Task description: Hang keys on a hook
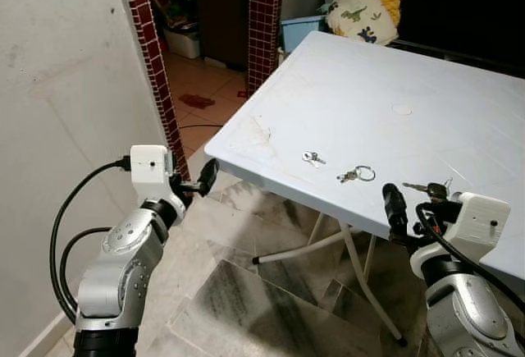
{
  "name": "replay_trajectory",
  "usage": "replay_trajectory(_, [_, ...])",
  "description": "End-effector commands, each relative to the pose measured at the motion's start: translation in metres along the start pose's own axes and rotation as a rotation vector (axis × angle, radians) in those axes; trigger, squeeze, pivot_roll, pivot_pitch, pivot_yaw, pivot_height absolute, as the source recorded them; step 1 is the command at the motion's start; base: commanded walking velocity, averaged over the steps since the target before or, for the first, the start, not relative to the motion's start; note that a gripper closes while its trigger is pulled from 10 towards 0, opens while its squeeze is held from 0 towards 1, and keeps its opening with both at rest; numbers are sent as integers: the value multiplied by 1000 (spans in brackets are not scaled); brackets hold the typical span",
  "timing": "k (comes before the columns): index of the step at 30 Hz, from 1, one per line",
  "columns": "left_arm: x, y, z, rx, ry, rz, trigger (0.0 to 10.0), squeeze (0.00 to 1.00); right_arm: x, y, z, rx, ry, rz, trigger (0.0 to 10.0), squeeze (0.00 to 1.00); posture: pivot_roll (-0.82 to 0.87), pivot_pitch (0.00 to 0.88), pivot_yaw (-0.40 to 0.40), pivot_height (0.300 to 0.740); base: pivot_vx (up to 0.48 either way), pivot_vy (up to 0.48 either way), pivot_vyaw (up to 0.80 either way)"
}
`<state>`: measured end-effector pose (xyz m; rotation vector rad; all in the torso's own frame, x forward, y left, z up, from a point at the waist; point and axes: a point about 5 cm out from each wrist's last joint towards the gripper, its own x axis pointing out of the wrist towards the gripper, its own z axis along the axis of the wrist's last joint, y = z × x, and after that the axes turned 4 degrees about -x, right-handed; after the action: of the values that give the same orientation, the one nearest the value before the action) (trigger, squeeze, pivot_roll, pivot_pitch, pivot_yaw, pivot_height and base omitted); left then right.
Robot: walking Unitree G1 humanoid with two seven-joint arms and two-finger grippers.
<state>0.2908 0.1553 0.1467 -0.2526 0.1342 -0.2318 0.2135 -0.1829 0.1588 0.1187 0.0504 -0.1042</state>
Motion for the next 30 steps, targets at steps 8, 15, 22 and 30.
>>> replay_trajectory(8, [2, -3, -1, 9, 10, -12, 10000, 0, -1, 3, 4, -19, -17, 12, 10000, 0, 8, 0, -19, 740, 0, 0, -787])
replay_trajectory(15, [1, -6, -2, 29, 3, -37, 10000, 0, 0, 4, 5, -21, -19, 17, 10000, 0, 6, 0, -21, 740, 0, 0, -786])
replay_trajectory(22, [2, -7, -3, 7, 2, -35, 10000, 0, 0, 4, 5, -24, -21, 16, 10000, 0, -5, 0, -18, 740, 0, 0, -788])
replay_trajectory(30, [7, -11, -1, 26, -2, -54, 10000, 0, 0, 3, 8, -21, -43, 9, 10000, 0, -17, 0, -8, 740, 0, 0, -393])
